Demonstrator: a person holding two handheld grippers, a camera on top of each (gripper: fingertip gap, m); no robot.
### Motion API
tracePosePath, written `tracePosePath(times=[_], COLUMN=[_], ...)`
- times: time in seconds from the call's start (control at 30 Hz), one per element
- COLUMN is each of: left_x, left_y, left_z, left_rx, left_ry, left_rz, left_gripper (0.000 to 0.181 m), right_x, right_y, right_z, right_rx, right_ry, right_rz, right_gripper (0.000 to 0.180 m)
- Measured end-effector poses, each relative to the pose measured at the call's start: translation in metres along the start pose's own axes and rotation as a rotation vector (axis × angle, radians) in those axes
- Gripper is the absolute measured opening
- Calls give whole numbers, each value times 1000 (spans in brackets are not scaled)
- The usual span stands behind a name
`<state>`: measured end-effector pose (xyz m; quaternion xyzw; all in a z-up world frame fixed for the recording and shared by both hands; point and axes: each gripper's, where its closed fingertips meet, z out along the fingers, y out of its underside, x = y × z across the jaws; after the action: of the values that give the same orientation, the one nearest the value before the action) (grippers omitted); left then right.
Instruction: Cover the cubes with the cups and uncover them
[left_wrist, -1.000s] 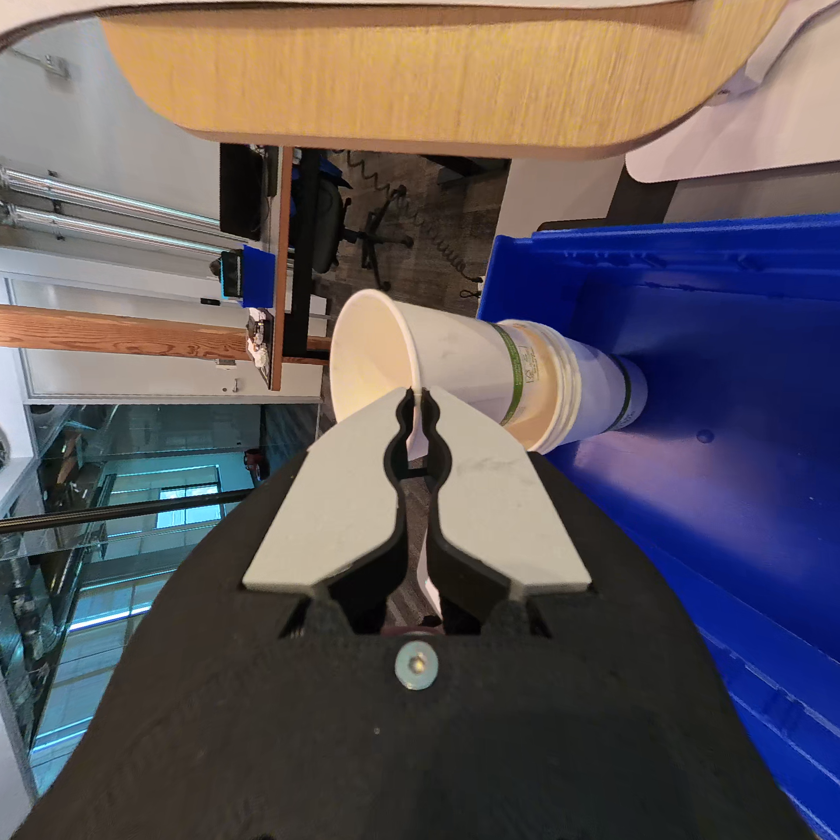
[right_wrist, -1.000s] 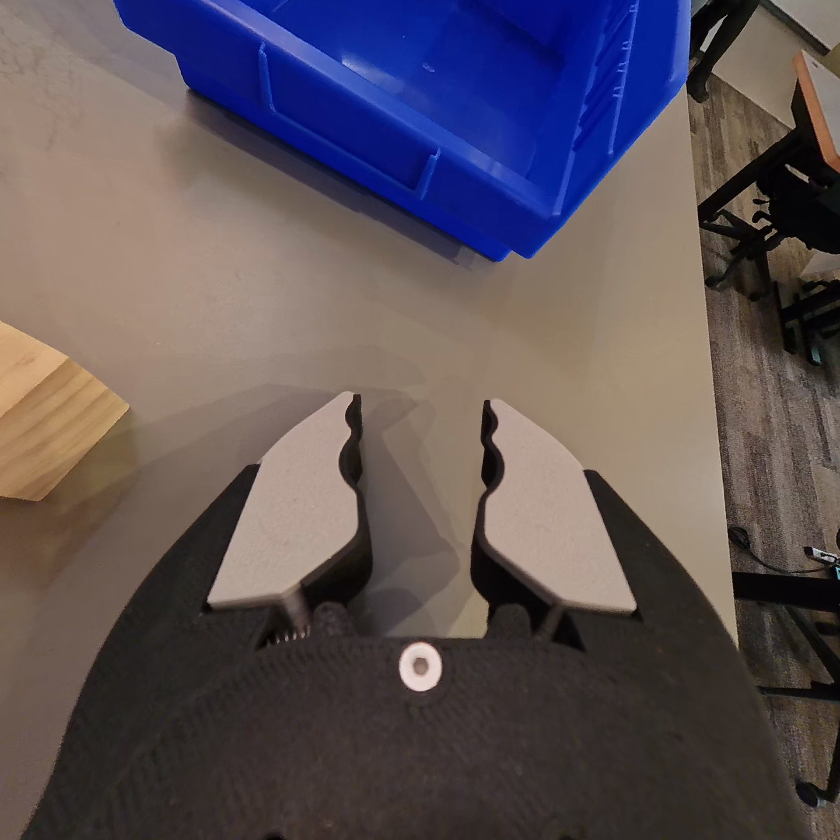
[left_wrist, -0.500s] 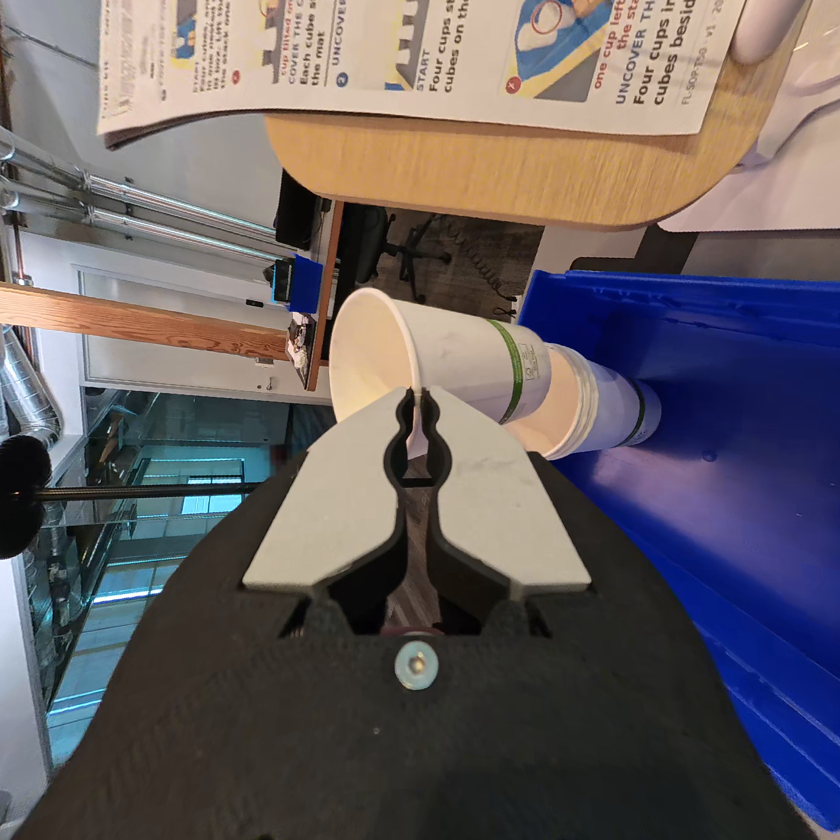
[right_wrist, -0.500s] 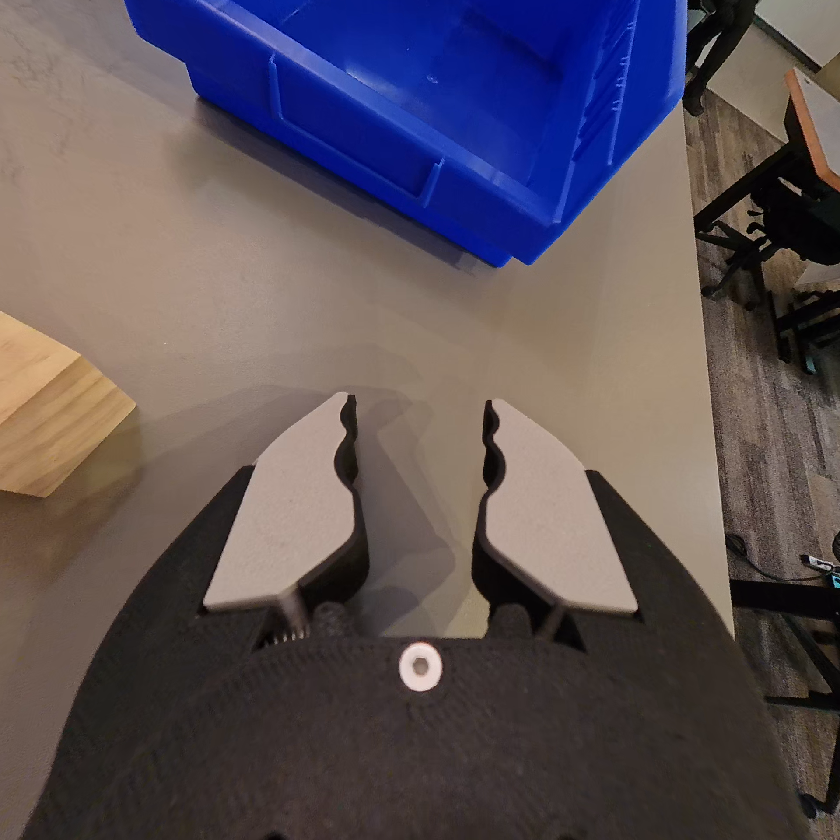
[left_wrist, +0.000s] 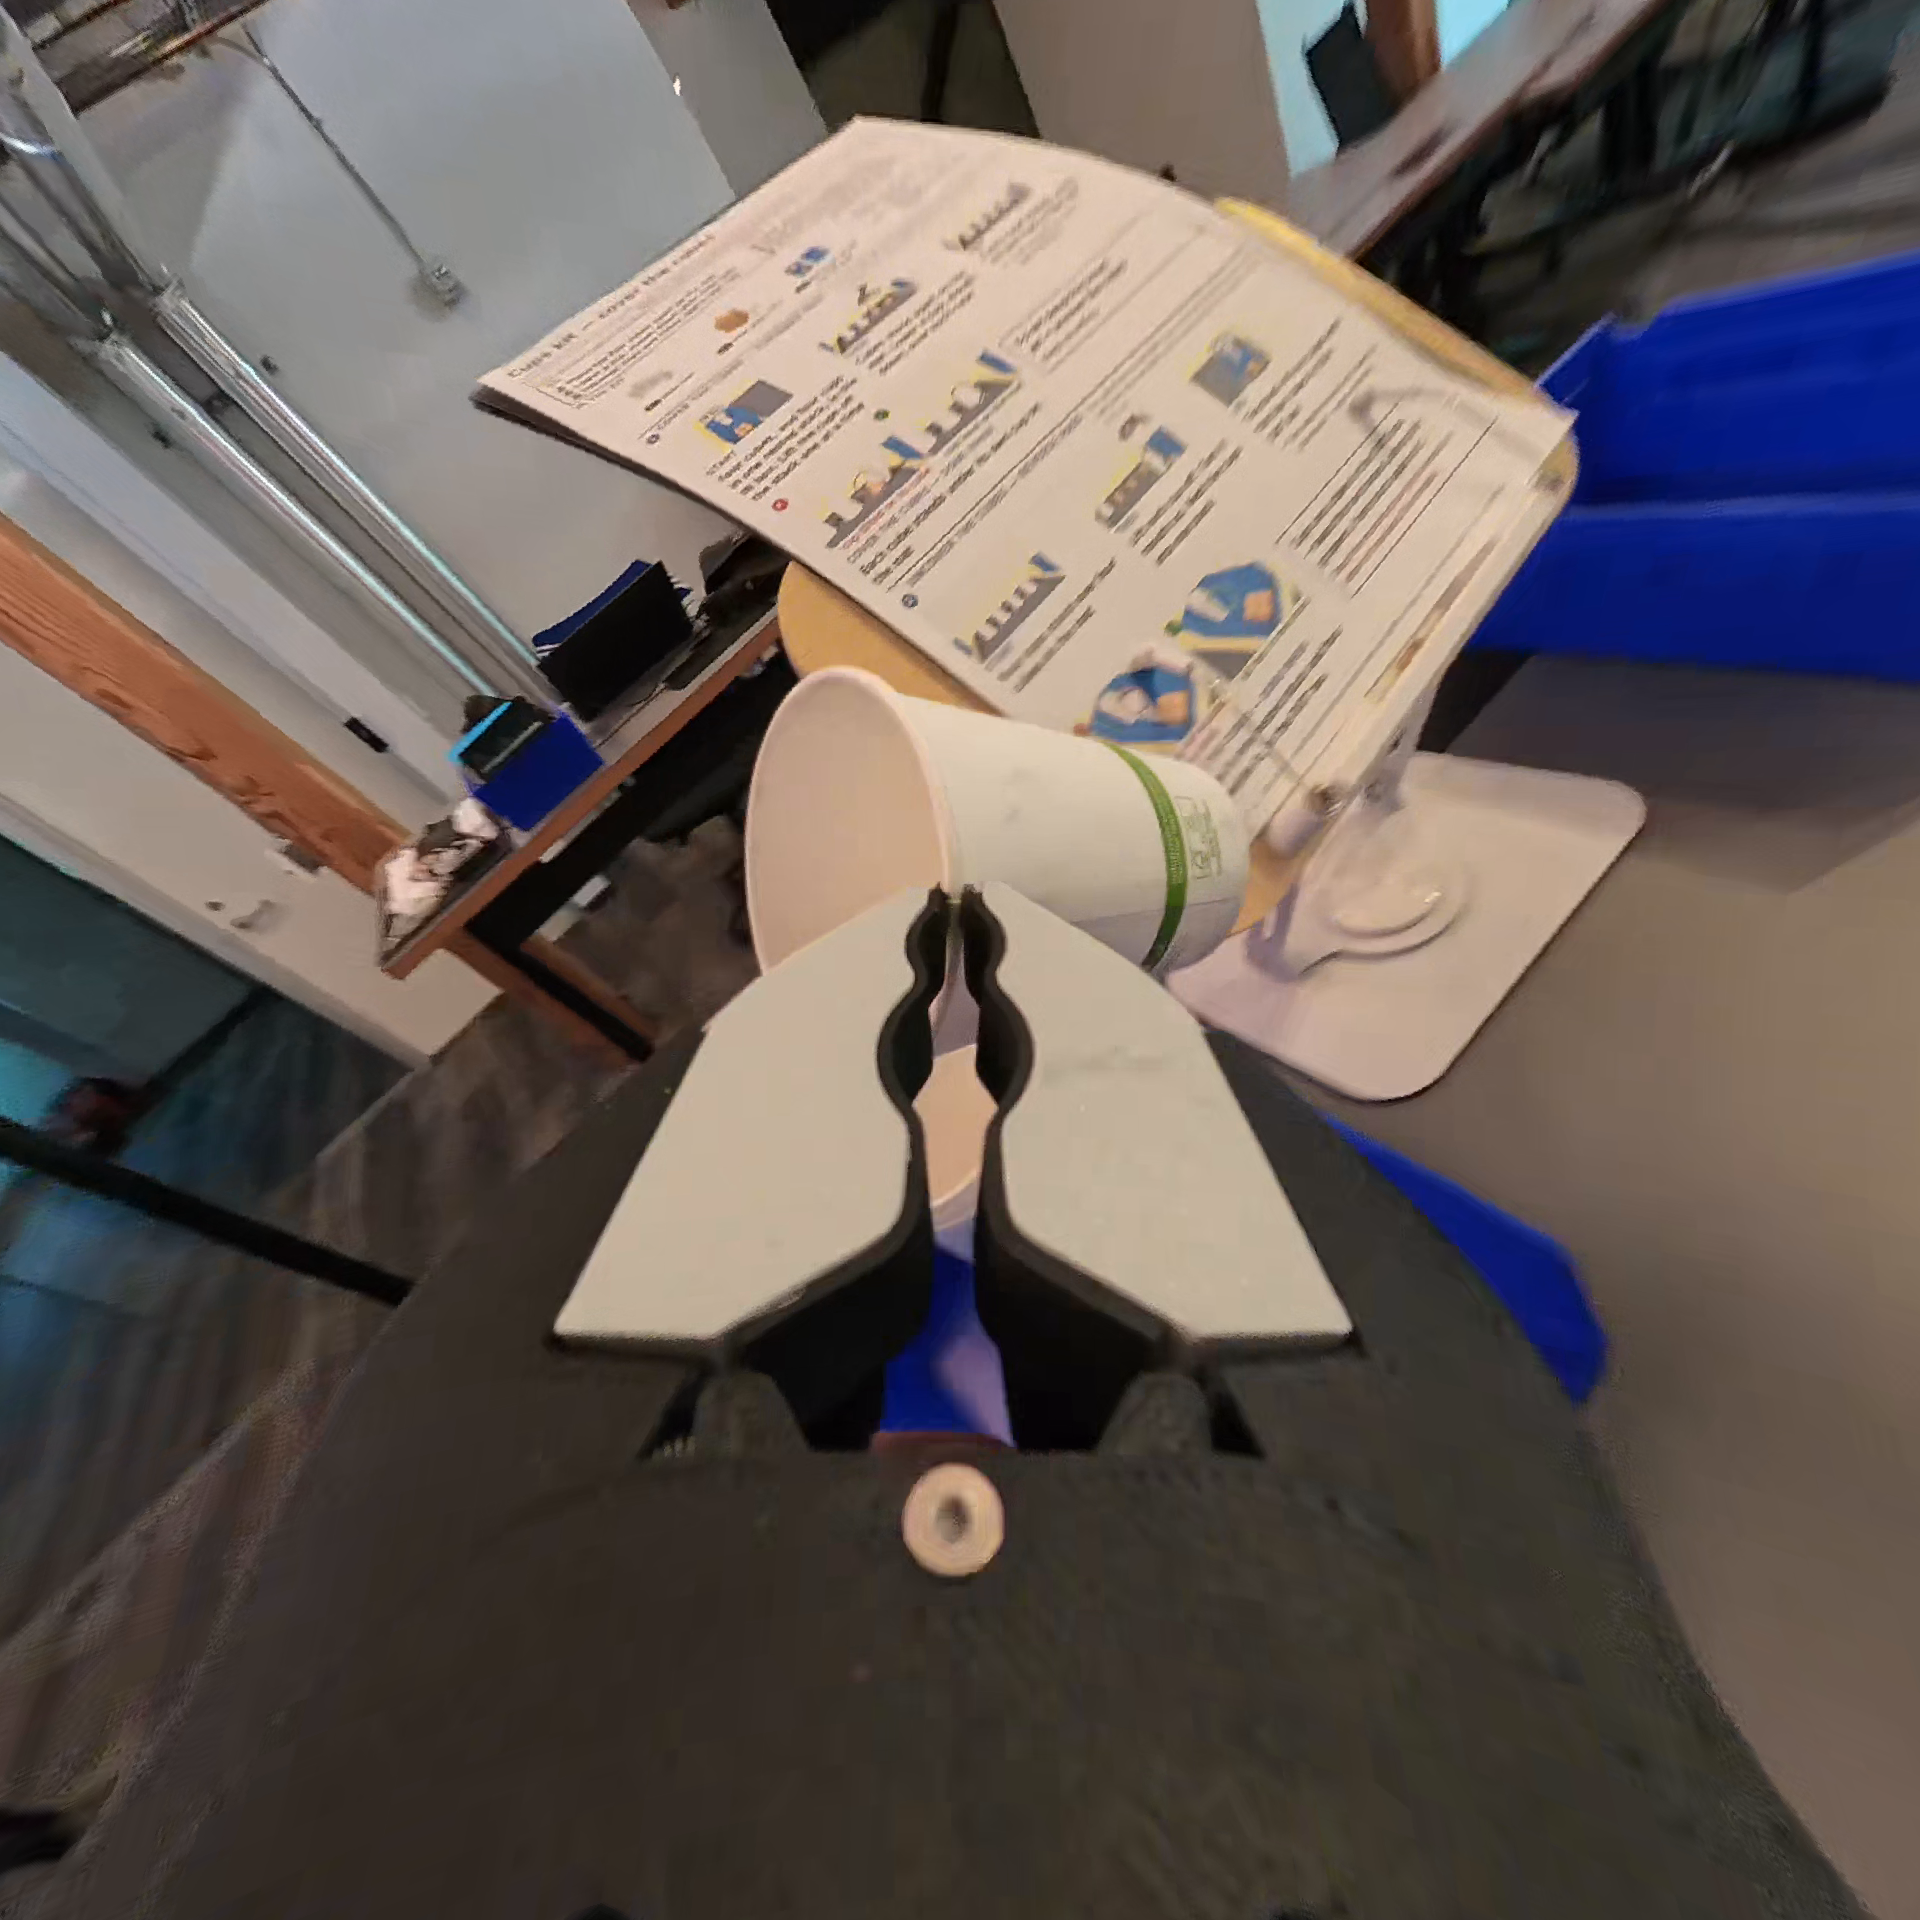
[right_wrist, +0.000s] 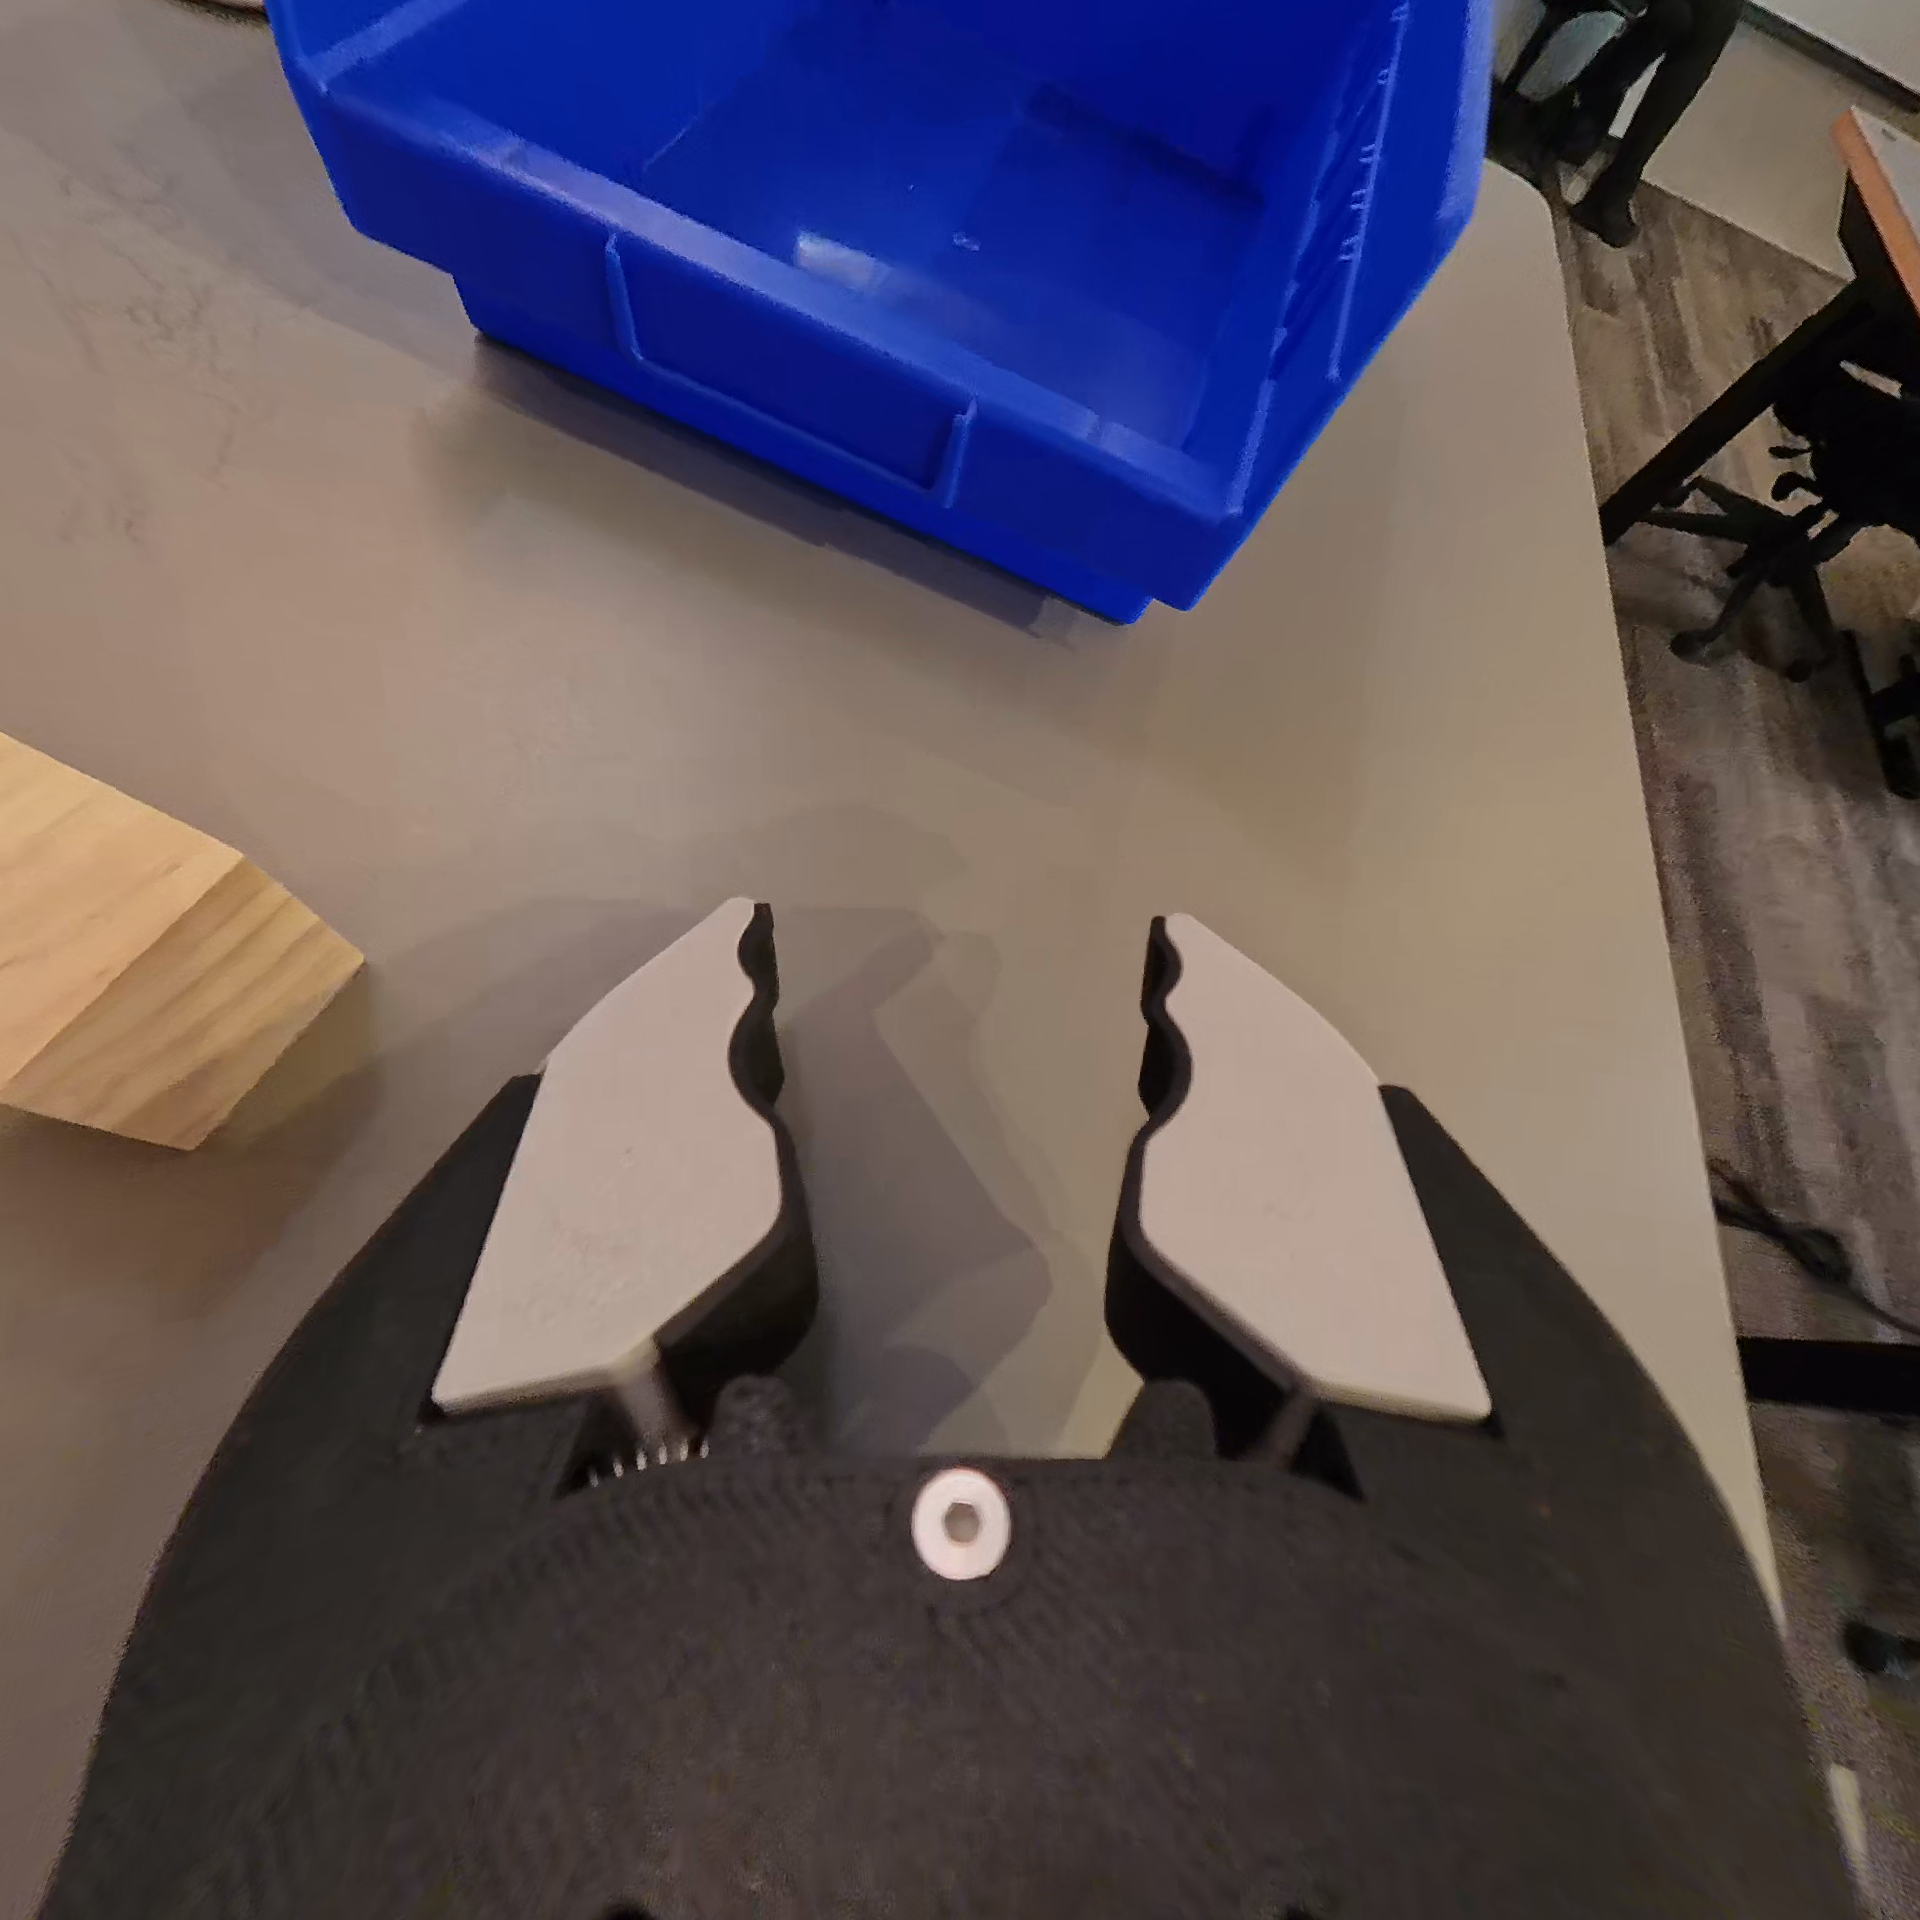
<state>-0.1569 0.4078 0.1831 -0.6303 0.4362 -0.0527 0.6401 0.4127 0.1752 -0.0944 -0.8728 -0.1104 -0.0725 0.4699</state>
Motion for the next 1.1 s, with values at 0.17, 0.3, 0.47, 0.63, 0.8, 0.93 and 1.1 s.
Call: tracePosePath(times=[0.17, 0.3, 0.47, 0.63, 0.8, 0.93, 1.1], left_x=[29, 54, 94, 129, 154, 167, 182], left_y=[-9, -18, -35, -42, -49, -49, -42], left_z=[-27, -40, -49, -48, -53, -58, -60], left_rx=[135, 216, 324, 336, 332, 325, 295], left_ry=[107, 212, 394, 498, 573, 599, 626], left_rz=[-297, -492, -769, -855, -867, -879, -891], left_gripper=[3, 3, 3, 3, 3, 3, 3], right_x=[-20, -81, -204, -283, -311, -329, -344], right_y=[-37, -117, -220, -287, -311, -315, -316], right_z=[-34, -70, -91, -95, -80, -77, -81], right_rx=[119, 300, 534, 599, 519, 495, 520], right_ry=[35, -63, -395, -644, -764, -840, -898], right_rz=[57, 17, 17, 7, -29, -38, -23], right_gripper=[68, 68, 87, 112, 127, 123, 94])
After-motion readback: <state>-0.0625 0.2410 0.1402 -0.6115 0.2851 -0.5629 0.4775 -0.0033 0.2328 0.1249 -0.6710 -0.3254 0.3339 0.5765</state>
